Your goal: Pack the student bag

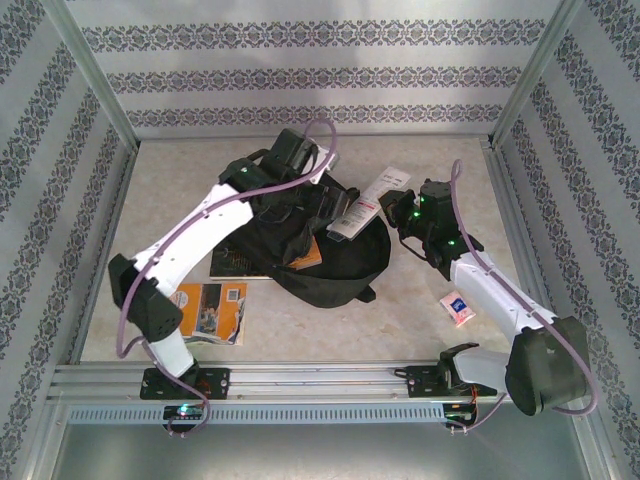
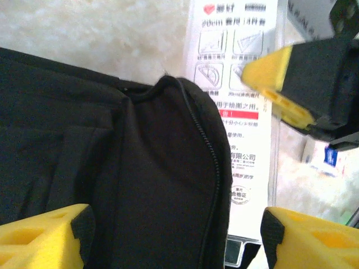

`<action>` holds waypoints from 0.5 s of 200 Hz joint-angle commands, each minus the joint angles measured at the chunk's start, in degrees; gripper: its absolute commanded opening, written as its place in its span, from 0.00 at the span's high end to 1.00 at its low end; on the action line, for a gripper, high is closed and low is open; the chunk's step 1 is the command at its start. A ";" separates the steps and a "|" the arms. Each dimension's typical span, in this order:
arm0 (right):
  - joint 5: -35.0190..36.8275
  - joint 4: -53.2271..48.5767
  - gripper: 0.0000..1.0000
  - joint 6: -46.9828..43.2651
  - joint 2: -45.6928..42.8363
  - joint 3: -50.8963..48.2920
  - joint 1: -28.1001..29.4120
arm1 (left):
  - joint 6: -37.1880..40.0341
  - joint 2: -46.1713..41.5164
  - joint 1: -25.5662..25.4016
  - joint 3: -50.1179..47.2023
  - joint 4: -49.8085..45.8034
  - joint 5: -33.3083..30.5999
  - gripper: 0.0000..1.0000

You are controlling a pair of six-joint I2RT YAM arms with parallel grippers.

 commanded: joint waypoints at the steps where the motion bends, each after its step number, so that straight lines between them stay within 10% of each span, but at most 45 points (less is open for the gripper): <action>1: 0.82 3.03 0.97 0.25 0.05 -0.16 0.57 | 4.86 2.55 0.41 3.32 -8.89 3.41 0.23; 30: 0.80 2.44 0.97 -0.54 -0.04 0.41 0.51 | 5.23 4.27 0.36 4.12 -9.17 6.24 0.47; 59: 0.33 0.45 0.97 -1.89 -1.13 0.96 0.49 | 5.17 5.56 0.41 6.94 -10.23 4.79 1.00; 100: 0.36 -1.89 0.97 -2.98 -7.21 -4.78 3.04 | 2.86 1.82 0.65 13.45 -8.62 -4.06 1.00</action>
